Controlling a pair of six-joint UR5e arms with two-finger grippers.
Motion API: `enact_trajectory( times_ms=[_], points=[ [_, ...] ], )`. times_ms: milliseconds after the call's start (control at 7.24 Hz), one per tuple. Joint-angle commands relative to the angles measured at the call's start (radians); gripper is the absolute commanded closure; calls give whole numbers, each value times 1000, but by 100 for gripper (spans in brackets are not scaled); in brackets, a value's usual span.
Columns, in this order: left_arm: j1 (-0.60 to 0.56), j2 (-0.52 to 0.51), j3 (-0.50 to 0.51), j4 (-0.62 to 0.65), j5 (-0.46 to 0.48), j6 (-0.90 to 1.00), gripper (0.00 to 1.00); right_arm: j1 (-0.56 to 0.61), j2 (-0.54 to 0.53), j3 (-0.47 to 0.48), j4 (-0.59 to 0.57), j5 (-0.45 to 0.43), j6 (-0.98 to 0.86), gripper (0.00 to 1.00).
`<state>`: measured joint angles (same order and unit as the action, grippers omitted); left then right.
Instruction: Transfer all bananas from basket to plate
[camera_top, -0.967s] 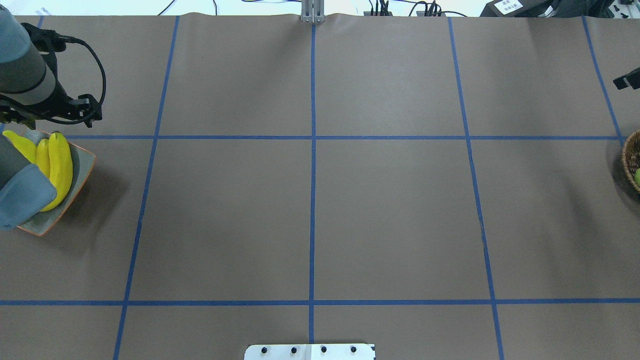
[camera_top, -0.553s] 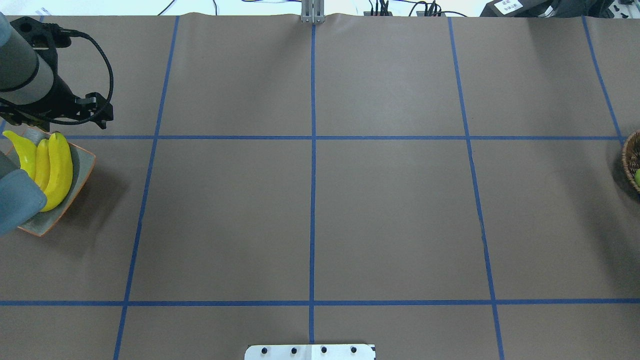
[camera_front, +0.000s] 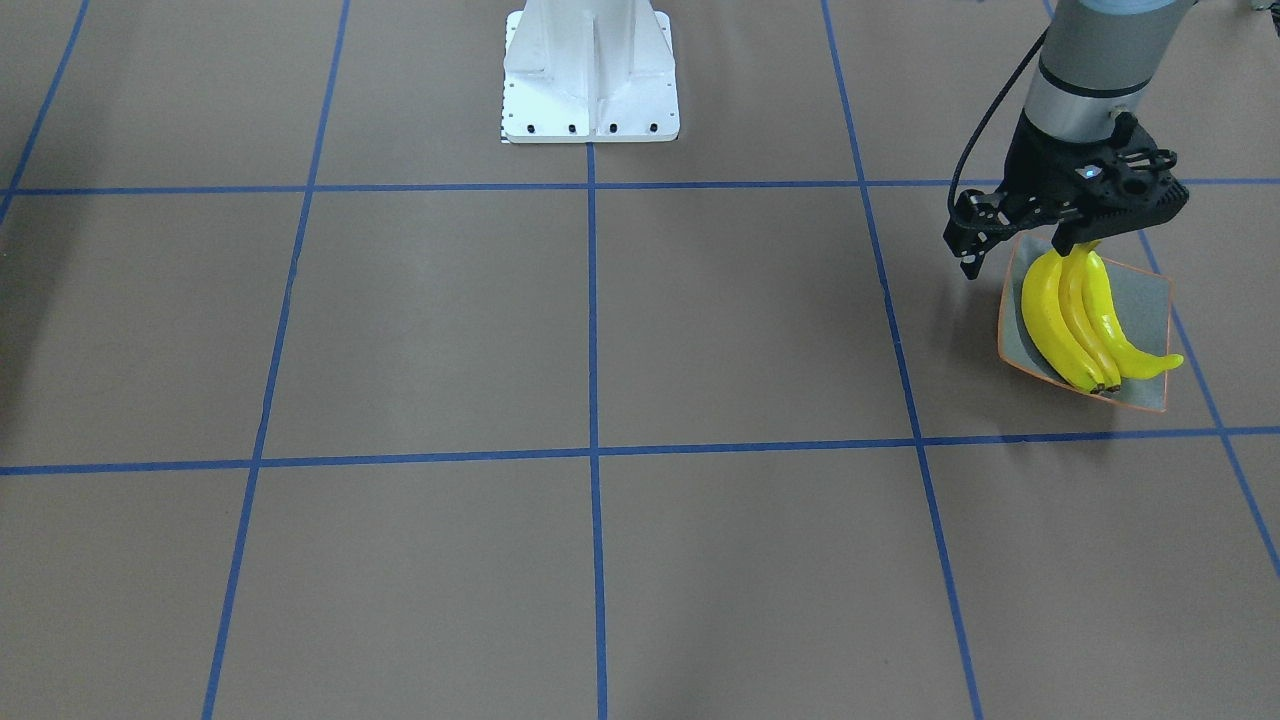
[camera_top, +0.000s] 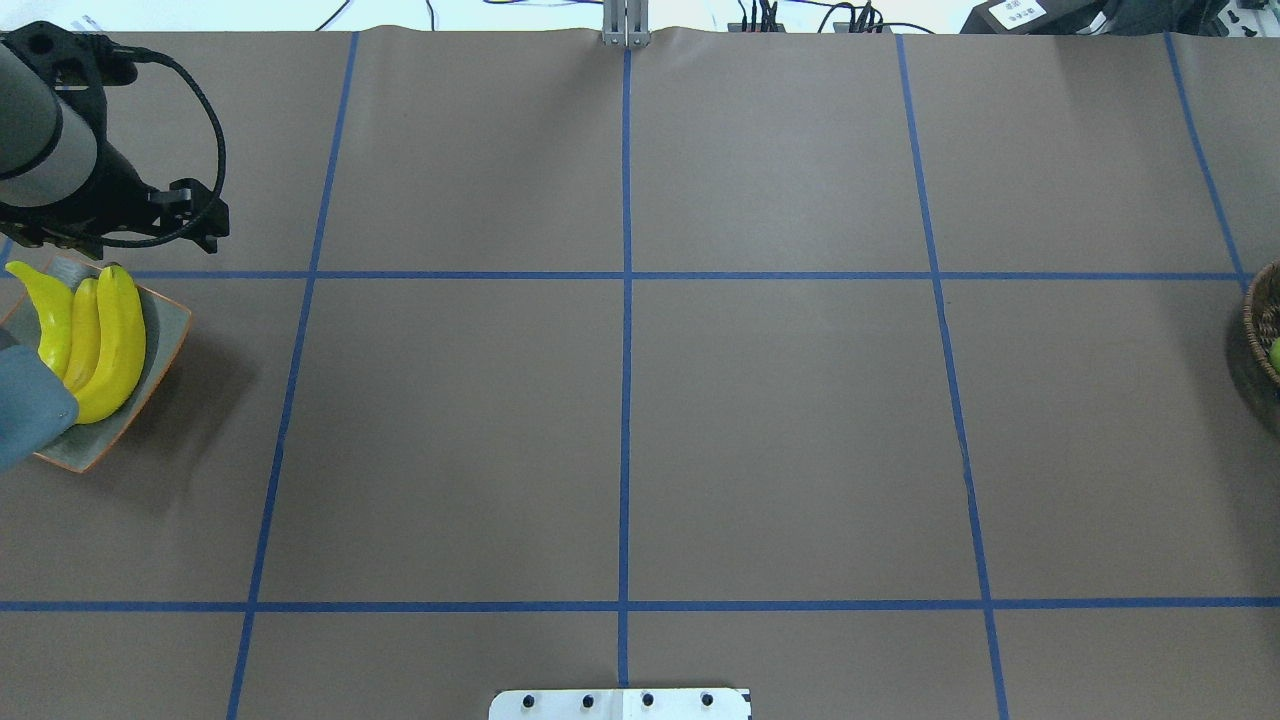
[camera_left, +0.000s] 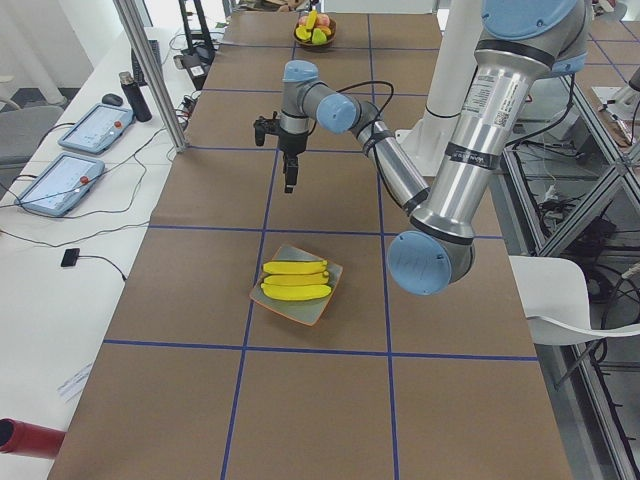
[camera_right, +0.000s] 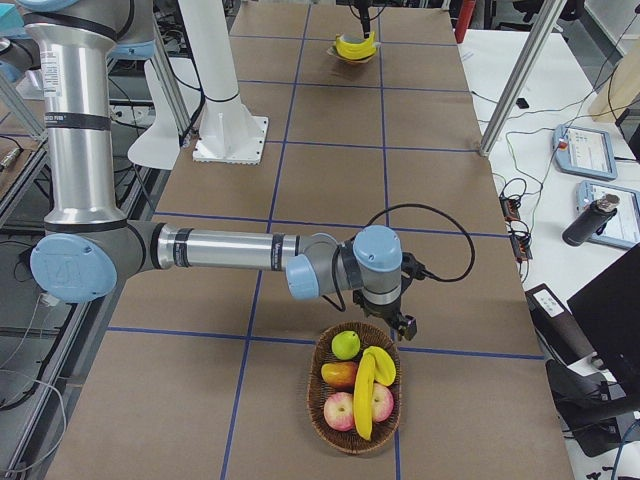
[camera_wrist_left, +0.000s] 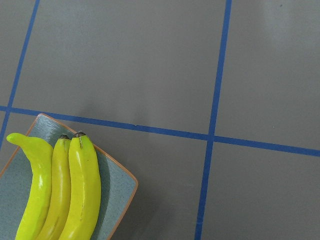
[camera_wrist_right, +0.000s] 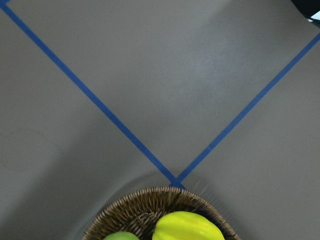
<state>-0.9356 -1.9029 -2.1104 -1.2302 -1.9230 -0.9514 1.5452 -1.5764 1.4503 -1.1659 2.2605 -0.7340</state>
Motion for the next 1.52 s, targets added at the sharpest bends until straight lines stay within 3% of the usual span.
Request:
enact_trajectory(
  times_ms=[0,138,414,829,1381],
  points=[
    [0,1,-2,-2,1,0,1,1,-16,-103,133,-34,-16,0],
    [1,1,-2,-2,1,0,1,-1,-28,-105,135,-95,-18,0],
    [0,-1,0,-2,1,0,1,-7,-68,-105,169,-108,-19,3],
    [1,-1,1,-2,2,0,1,-71,-54,-108,178,-134,-13,17],
    [1,-2,4,-2,2,2,1,-83,-53,-116,177,-205,-25,27]
  ],
)
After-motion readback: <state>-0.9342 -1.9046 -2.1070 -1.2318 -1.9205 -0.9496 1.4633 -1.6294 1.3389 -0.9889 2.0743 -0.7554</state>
